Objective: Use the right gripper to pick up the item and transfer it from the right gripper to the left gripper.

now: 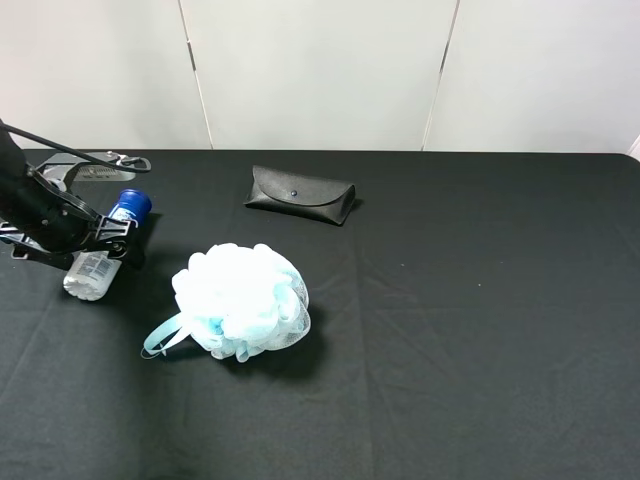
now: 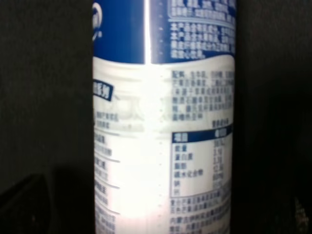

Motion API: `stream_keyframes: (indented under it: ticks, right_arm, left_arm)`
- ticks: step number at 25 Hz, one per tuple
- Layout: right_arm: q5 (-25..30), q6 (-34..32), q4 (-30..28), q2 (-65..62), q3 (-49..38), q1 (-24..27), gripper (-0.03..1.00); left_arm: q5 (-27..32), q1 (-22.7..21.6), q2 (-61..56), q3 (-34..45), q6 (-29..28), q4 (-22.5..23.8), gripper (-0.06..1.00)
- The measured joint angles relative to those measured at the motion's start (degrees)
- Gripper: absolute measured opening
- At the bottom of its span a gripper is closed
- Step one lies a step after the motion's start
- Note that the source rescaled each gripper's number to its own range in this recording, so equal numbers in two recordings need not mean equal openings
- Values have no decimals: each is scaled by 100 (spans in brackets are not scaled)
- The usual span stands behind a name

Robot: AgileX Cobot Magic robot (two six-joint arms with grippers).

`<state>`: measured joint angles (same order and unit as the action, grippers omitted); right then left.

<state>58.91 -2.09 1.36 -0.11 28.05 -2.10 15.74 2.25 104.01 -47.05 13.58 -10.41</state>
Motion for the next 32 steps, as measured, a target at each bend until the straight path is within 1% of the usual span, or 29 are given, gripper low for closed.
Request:
stream_keyframes:
  ticks: [3,7,11,18,28,32]
  right_arm:
    - [0,0,0,0,0,0,100]
    - [0,0,0,0,0,0,100]
    - [0,0,0,0,0,0,100]
    - [0,0,0,0,0,0,100]
    - [0,0,0,0,0,0,100]
    - [0,0,0,0,0,0,100]
  left_arm:
    - [55,0,-36,0,4,0,99]
    - [509,0,-262,-188,4,0,100]
    - [975,0,-721,-436,4,0,100]
    - [1814,0,-1886,-697,4,0,100]
    - [2839,0,-3862,-721,4,36,100]
    - [3483,0,-4507,-721,-43,36,100]
